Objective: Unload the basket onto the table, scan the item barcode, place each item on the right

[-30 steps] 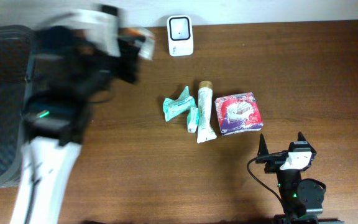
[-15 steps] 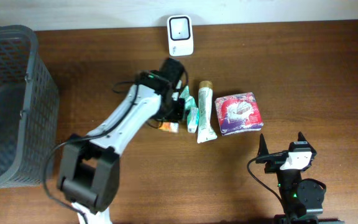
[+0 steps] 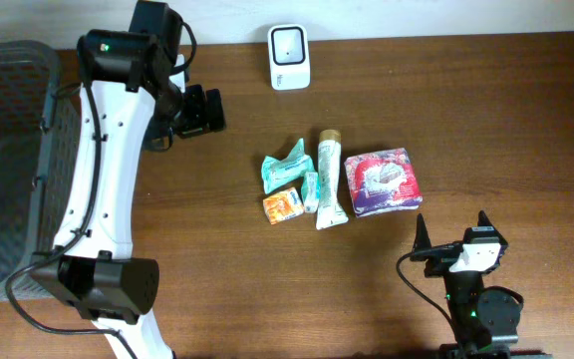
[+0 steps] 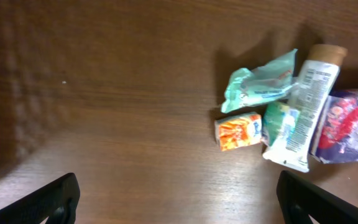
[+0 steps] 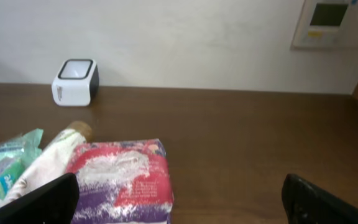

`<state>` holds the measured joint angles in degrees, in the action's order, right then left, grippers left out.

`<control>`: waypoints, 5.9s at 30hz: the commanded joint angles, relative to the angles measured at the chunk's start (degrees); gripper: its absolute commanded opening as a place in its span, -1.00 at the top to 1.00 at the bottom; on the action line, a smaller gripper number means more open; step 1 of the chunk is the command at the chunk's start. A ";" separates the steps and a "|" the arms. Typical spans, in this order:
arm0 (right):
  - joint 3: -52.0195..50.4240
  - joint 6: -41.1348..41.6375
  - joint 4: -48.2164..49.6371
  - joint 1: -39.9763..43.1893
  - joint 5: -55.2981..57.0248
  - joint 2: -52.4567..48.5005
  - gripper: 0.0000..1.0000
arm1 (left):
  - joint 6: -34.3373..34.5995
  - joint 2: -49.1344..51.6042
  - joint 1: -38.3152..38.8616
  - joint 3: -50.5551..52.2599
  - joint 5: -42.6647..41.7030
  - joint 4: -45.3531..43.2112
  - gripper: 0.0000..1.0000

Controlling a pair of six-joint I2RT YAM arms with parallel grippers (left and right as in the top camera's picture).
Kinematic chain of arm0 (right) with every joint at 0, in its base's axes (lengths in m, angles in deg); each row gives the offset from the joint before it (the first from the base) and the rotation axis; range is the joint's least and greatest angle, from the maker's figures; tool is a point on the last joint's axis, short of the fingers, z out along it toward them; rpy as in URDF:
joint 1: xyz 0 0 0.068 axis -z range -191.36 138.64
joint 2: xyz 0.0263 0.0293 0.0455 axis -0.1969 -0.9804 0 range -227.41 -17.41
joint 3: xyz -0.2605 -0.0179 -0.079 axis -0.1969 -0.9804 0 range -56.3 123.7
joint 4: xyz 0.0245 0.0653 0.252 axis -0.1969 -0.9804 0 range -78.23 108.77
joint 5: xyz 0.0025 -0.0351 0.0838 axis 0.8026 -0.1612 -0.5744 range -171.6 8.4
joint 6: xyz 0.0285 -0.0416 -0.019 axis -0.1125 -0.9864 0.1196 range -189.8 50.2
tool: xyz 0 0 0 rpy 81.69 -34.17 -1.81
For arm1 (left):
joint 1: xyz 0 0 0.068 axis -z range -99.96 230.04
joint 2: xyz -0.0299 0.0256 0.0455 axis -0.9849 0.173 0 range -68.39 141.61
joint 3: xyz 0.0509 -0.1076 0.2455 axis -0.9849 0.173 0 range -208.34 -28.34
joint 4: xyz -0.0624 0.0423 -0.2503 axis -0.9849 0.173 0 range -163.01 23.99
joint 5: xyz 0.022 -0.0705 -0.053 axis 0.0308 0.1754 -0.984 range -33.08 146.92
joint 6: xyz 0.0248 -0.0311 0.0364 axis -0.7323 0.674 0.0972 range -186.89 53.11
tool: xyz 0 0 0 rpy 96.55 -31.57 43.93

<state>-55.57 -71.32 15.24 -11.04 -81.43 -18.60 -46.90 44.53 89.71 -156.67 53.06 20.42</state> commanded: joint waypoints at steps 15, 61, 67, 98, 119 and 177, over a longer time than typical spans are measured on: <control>34.42 -10.12 13.18 -0.26 -20.26 -18.62 -0.97 | 0.13 0.11 -0.11 -0.28 1.33 -1.79 -0.98; 100.32 17.97 -70.25 -11.28 25.20 -107.58 0.92 | 0.13 0.11 -0.11 -0.28 1.33 -1.79 -0.98; 92.70 24.33 -69.26 -13.00 36.54 -108.85 0.92 | 0.13 0.11 -0.11 -0.28 1.33 -1.79 -0.98; 80.02 -5.75 -62.27 36.79 -27.80 -109.13 -0.72 | 0.13 0.11 -0.11 -0.28 1.33 -1.79 -0.98; 89.33 29.31 -72.04 -10.01 40.96 -109.24 0.92 | 0.13 0.11 0.00 -0.28 1.33 -1.79 -0.99; 99.36 21.11 -16.96 -8.61 -58.16 -106.73 0.92 | 0.13 0.11 -0.22 -0.28 1.33 -1.79 -0.98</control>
<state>43.03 -54.97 -5.29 -17.71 -141.34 -126.33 -46.90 44.75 89.64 -156.69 54.20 18.58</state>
